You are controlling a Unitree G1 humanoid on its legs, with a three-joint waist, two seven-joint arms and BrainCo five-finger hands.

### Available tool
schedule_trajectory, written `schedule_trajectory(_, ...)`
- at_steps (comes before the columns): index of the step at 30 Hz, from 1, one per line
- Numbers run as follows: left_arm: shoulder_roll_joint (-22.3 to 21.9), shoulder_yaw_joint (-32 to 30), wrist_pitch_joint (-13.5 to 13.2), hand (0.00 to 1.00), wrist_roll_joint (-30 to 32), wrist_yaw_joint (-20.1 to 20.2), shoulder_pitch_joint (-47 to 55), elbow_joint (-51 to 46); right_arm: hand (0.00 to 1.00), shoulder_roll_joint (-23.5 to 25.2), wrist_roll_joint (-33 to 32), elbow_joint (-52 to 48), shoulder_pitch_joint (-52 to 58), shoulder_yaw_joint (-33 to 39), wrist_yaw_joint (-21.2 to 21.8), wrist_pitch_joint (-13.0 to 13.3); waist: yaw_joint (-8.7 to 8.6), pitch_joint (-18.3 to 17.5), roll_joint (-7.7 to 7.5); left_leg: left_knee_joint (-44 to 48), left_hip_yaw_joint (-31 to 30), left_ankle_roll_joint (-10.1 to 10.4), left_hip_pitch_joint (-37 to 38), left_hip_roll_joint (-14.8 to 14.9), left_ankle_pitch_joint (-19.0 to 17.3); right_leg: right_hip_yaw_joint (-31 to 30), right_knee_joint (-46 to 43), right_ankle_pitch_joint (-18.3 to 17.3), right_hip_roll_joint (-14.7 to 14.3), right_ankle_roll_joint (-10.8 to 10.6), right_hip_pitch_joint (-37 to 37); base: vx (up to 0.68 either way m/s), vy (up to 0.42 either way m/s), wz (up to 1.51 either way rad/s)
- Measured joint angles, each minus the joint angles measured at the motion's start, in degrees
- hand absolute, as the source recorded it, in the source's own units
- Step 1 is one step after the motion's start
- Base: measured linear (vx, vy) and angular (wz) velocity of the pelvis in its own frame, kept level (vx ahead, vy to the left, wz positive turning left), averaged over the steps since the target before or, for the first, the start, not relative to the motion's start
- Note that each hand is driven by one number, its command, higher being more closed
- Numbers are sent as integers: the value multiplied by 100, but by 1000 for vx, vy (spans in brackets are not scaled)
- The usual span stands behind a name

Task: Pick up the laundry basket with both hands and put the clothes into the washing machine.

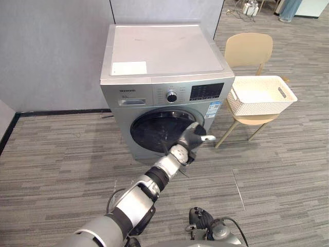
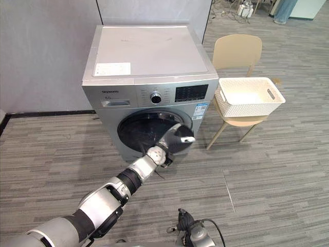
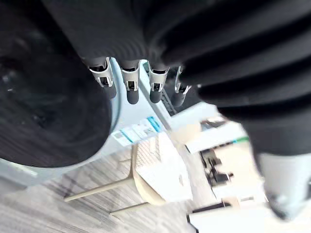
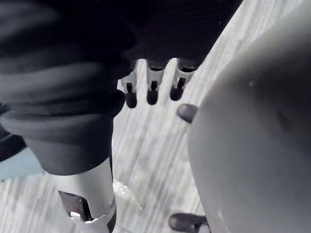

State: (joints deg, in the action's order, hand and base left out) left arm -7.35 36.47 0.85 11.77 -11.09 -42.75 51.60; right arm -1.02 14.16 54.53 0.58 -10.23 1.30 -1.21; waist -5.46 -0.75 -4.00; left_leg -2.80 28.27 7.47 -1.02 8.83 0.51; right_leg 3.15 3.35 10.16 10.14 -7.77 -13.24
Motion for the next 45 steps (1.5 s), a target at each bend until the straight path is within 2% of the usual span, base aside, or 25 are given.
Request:
schedule_trajectory(2, 0, 288, -17, 0, 274, 114, 146, -89, 0, -16, -1, 33, 88, 209, -9, 33, 12, -19, 30, -52, -37, 3, 32, -8, 6, 26, -20, -9, 1, 17, 14, 24, -11, 6)
schedule_trajectory(6, -23, 669, -104, 0, 309, 387, 773, -426, 0, -59, -6, 37, 202, 411, -32, 86, 34, -43, 68, -69, -183, 0, 37, -1, 6, 193, -18, -52, 21, 10, 124, 49, -17, 20)
schedule_trajectory(11, 456, 583, -574, 0, 624, 729, 1964, -674, 0, -80, -15, 287, 154, 713, -183, 232, 23, -77, 181, -10, -565, -1, -60, 5, 6, 573, 225, -55, 36, 7, 403, 47, -29, 34)
schedule_trajectory(13, 749, 279, -607, 0, 656, 726, 2368, -674, 0, -130, -32, 514, 34, 819, -231, 284, 28, -41, 261, 48, -726, -3, -176, 9, 5, 688, 228, -71, 12, -6, 402, 21, -32, 34)
schedule_trajectory(15, 1005, -555, -633, 0, 632, 725, 2965, -681, 0, -208, -61, 750, -99, 869, -235, 319, 159, 25, 356, 133, -914, -4, -284, 23, 4, 855, 229, -101, -4, 6, 454, 11, -18, 36)
schedule_trajectory(17, 1079, -1335, -637, 0, 270, 718, 3537, -747, 0, -267, -73, 881, -165, 914, -237, 340, 180, 136, 429, 459, -1192, -37, -361, 87, -143, 1080, 227, -234, -5, 27, 732, 22, -23, 67)
schedule_trajectory(18, 1126, -1797, -643, 0, 12, 711, 3881, -891, 0, -339, -70, 1006, -237, 917, -234, 360, 273, 262, 490, 1279, -1437, -120, -665, 220, -527, 1253, 191, -409, -23, -10, 935, -3, -13, 80)
schedule_trajectory(20, 1127, -2301, -649, 0, -314, 722, 4317, -1049, 0, -560, -69, 1063, -286, 933, -237, 364, 426, 498, 706, 2629, -1825, -314, -1288, 415, -906, 1455, 79, -633, -96, -94, 1190, -83, 59, 75)
schedule_trajectory(22, 1154, -2571, -642, 0, -508, 726, 4667, -1047, 0, -777, -57, 1149, -317, 941, -238, 361, 553, 587, 866, 3242, -1858, -340, -1693, 398, -917, 1701, 85, -729, -47, -174, 1414, -30, 103, 113)
schedule_trajectory(23, 1163, -2663, -631, 0, -523, 727, 4824, -1032, 0, -914, -50, 1258, -313, 997, -238, 321, 684, 603, 914, 3383, -1704, -340, -1803, 370, -917, 1907, 96, -738, 45, -190, 1494, 22, 135, 116)
schedule_trajectory(24, 1163, -2749, -629, 0, -525, 724, 4903, -1021, 0, -957, -50, 1315, -311, 1028, -239, 304, 757, 604, 917, 3406, -1606, -340, -1851, 358, -915, 1993, 104, -742, 82, -211, 1520, 35, 132, 91)
schedule_trajectory(25, 1169, -2888, -632, 0, -526, 723, 4997, -854, 0, -988, -54, 1396, -315, 1133, -240, 275, 936, 622, 887, 3398, -1438, -343, -1895, 294, -917, 2083, 113, -741, 129, -246, 1534, 47, 84, 70)
schedule_trajectory(27, 1132, -3306, -638, 0, -643, 742, 5122, -564, 0, -982, -58, 1405, -359, 1227, -239, 251, 1008, 646, 830, 3305, -1426, -550, -1944, 111, -1054, 2265, 183, -742, 190, -346, 1617, 54, 97, 67)
schedule_trajectory(28, 1023, -3532, -635, 0, -659, 735, 5043, -354, 0, -926, -61, 1392, -354, 1364, -236, 237, 1084, 646, 834, 3259, -1435, -721, -1870, 54, -1380, 2422, 77, -841, 214, -467, 1712, 83, 155, 68)
schedule_trajectory(30, 977, -3731, -638, 0, -675, 742, 4991, -250, 0, -765, -93, 1271, -231, 1545, -249, 228, 1109, 684, 695, 3298, -1458, -826, -1627, -58, -1638, 2485, -784, -1264, 566, -675, 1732, 118, 197, 50)
schedule_trajectory(31, 994, -3727, -643, 0, -676, 765, 4989, -246, 0, -622, -165, 1129, -194, 1601, -244, 235, 1098, 668, 582, 3302, -1509, -841, -1429, -197, -1822, 2237, -1874, -1606, 915, -648, 1455, 193, 239, 21)
schedule_trajectory(32, 1029, -3728, -637, 0, -679, 785, 4988, -245, 0, -529, -253, 987, -230, 1597, -238, 237, 1096, 678, 514, 3300, -1529, -849, -1301, -228, -1908, 1913, -2860, -1659, 1102, -540, 1074, 211, 223, 19)
schedule_trajectory(34, 1172, -3720, -592, 0, -673, 844, 4991, -241, 0, -285, -309, 794, -232, 1557, -226, 251, 989, 703, 379, 3222, -1697, -883, -1093, -289, -1983, 1082, -4506, -1726, 1013, -641, 327, 238, 69, 35)
schedule_trajectory(35, 1240, -3720, -567, 0, -671, 845, 4967, -240, 0, -196, -309, 693, -231, 1390, -218, 262, 939, 717, 227, 3104, -1808, -904, -913, -303, -1987, 650, -5072, -1948, 717, -690, 40, 256, -43, 55)
schedule_trajectory(37, 1209, -3711, -499, 0, -663, 846, 4817, -45, 0, -190, -314, 521, -192, 1236, -220, 291, 926, 718, 185, 2947, -2045, -864, -698, -303, -1979, 403, -5174, -2373, 228, -259, -230, 292, -119, 72)
schedule_trajectory(39, 1132, -3702, -455, 0, -667, 826, 4669, 23, 0, -202, -397, 213, -15, 1191, -218, 362, 791, 722, 225, 2872, -2687, -748, -632, -311, -1982, -226, -4676, -2613, -292, -47, -489, 337, -217, 139)
schedule_trajectory(42, 1080, -3721, -448, 0, -709, 697, 4474, 21, 0, -218, -484, 25, 133, 1211, -191, 350, 749, 749, 267, 2928, -3515, -520, -639, -263, -2051, -1417, -4108, -2619, -610, -14, -707, 296, -307, 163)
schedule_trajectory(43, 1077, -3721, -450, 0, -720, 639, 4367, -1, 0, -215, -484, -55, 235, 1189, -170, 357, 756, 693, 153, 3083, -3899, -248, -696, -229, -2132, -1956, -3509, -2410, -677, -25, -621, 344, -455, 196)
schedule_trajectory(44, 1106, -3765, -453, 0, -721, 581, 4344, -47, 0, -183, -491, -30, 272, 1137, -137, 356, 730, 698, 183, 3317, -4320, 54, -831, -167, -2307, -2204, -3145, -2352, -729, -400, -343, 381, -589, 182)
schedule_trajectory(45, 996, -3869, -441, 0, -740, 564, 4267, -61, 0, -227, -517, -33, 228, 1149, -118, 348, 761, 722, 342, 3381, -4508, 124, -859, -2, -2310, -1992, -3244, -2319, -892, -331, -322, 284, -564, 132)
